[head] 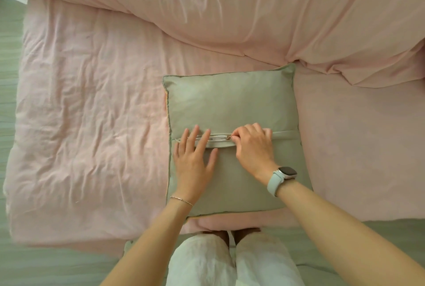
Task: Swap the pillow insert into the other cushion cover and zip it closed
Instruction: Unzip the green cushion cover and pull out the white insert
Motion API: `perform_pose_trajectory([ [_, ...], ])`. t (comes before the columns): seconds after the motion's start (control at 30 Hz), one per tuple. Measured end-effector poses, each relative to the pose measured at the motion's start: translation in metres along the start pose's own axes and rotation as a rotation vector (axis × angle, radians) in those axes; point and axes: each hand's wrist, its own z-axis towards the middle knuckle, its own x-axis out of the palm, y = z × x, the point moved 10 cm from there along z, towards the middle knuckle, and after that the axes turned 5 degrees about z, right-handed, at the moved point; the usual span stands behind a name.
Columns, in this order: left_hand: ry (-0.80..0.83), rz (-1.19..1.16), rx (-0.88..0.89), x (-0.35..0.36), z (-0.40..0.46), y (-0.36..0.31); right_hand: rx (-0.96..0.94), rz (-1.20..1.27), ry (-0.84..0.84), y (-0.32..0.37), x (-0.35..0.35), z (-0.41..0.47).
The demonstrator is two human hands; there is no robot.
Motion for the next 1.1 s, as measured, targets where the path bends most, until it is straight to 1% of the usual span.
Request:
perform_pose_trajectory([
  [0.07,0.065,0.048,-0.031,0.015,0.005,-0.006,0.01,-0.088,0.017,-0.024,-0.013,0.0],
  [0.1,0.074,0.06,-0.052,0.019,0.006,-0.006,0.049,-0.115,0.037,-0.044,-0.019,-0.002],
  [0.13,0.059,0.079,-0.056,0.02,0.006,-0.007,0.086,-0.147,0.053,-0.064,-0.027,-0.005],
  [0.2,-0.03,0.125,-0.009,0.013,0.003,-0.012,0.144,-0.178,0.084,-0.102,-0.038,-0.012],
  [0.23,-0.087,0.137,0.055,0.009,0.001,-0.021,0.166,-0.152,0.096,-0.116,-0.041,-0.014],
  [0.3,-0.142,0.126,0.261,0.007,-0.003,-0.057,0.14,-0.057,0.12,-0.126,-0.037,-0.013],
  [0.37,-0.125,0.095,0.439,0.013,-0.005,-0.098,0.043,0.025,0.123,-0.122,-0.033,-0.01],
  [0.4,-0.106,0.086,0.47,0.02,-0.003,-0.113,0.01,0.053,0.131,-0.119,-0.033,-0.009],
  [0.43,-0.087,0.084,0.464,0.028,0.001,-0.122,-0.007,0.066,0.14,-0.121,-0.033,-0.008],
  [0.53,-0.078,0.105,0.372,0.042,0.013,-0.126,-0.039,0.061,0.145,-0.122,-0.034,-0.008],
  [0.67,-0.126,0.056,0.381,0.046,0.014,-0.136,-0.05,0.159,0.176,-0.128,-0.027,-0.011],
  [0.77,-0.145,0.01,0.381,0.047,0.013,-0.146,0.046,0.299,0.179,-0.141,-0.023,-0.013],
  [0.87,-0.178,0.023,0.457,0.049,0.008,-0.151,0.107,0.332,0.201,-0.144,-0.018,-0.019],
  [0.97,-0.188,0.02,0.496,0.049,0.003,-0.149,0.161,0.349,0.13,-0.144,-0.021,-0.024],
  [1.03,-0.182,0.015,0.499,0.048,0.002,-0.148,0.246,0.405,0.075,-0.147,-0.023,-0.023],
  [1.1,-0.178,0.003,0.497,0.047,0.003,-0.148,0.29,0.444,0.076,-0.149,-0.023,-0.021],
])
